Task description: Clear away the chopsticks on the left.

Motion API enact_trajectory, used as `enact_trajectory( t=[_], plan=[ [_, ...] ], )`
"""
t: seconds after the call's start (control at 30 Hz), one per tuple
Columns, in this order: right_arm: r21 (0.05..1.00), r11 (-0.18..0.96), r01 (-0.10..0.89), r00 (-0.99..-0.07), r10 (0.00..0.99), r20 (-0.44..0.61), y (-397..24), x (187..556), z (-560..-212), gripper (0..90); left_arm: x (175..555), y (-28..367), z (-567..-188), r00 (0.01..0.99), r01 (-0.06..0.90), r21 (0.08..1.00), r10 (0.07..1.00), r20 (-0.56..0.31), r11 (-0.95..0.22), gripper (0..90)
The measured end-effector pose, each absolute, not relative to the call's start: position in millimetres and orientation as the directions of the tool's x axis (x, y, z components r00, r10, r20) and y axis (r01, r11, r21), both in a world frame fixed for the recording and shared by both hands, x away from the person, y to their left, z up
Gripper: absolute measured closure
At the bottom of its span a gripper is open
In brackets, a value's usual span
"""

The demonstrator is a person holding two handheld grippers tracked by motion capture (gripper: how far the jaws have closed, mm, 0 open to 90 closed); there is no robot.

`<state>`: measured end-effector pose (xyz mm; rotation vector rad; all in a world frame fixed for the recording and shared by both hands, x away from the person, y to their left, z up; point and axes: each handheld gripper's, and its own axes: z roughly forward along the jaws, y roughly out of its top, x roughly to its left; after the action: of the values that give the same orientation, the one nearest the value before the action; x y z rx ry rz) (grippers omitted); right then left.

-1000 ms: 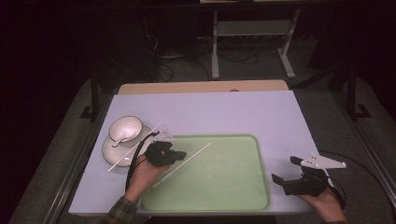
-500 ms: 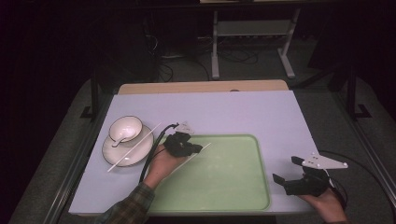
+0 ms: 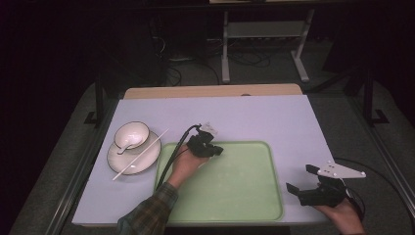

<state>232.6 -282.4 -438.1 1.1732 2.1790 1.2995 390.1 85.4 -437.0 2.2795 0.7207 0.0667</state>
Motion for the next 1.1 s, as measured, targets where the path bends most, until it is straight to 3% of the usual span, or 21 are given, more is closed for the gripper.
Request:
enact_trajectory(
  t=[1.1],
  plan=[
    [0.846,0.237,0.477,-0.592,0.798,0.111,-283,231,-438,0.0,403,115,-439,0.794,0.52,0.652,0.592,-0.133,-0.551,89.8]
  ],
)
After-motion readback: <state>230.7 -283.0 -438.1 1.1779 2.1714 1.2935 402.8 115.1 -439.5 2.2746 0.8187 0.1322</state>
